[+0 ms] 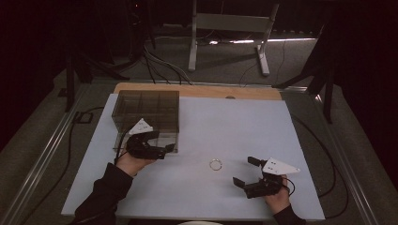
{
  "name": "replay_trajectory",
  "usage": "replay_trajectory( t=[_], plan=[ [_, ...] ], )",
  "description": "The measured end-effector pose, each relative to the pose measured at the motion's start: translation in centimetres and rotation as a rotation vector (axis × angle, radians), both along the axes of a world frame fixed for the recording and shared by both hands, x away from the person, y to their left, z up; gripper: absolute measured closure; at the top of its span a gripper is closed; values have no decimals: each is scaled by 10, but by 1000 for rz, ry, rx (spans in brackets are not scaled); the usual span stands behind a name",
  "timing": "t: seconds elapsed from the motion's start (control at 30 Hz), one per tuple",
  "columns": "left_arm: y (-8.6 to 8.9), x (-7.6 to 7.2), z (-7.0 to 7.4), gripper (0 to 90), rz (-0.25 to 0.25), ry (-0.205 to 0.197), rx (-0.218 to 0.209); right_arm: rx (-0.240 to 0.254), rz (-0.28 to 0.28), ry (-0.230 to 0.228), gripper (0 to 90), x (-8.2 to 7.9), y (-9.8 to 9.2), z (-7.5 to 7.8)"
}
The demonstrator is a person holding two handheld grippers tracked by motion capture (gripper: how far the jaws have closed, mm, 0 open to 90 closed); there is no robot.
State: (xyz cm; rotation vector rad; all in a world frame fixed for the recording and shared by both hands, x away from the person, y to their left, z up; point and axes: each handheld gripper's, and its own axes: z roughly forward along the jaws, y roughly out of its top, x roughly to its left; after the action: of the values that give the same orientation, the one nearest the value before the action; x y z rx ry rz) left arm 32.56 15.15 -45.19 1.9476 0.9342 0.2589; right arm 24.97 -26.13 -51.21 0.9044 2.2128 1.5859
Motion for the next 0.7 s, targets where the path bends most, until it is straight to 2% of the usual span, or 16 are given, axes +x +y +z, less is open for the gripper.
replay_trajectory(
  t=[0.17, 0.27, 0.4, 0.7],
  plan=[
    [-20, 0, -2, 158, -47, 8, 1, 0, 0, 0, 0, 0, 0, 0],
    [-24, 0, -2, 158, -55, 12, 1, 0, 0, 1, 0, 0, 0, 0],
    [-43, 1, -6, 160, -98, 18, -2, 2, -1, 0, 0, 0, -1, 0],
    [-67, 1, -13, 163, -155, 33, -8, 5, 0, 3, 0, 0, -1, 0]
  ],
)
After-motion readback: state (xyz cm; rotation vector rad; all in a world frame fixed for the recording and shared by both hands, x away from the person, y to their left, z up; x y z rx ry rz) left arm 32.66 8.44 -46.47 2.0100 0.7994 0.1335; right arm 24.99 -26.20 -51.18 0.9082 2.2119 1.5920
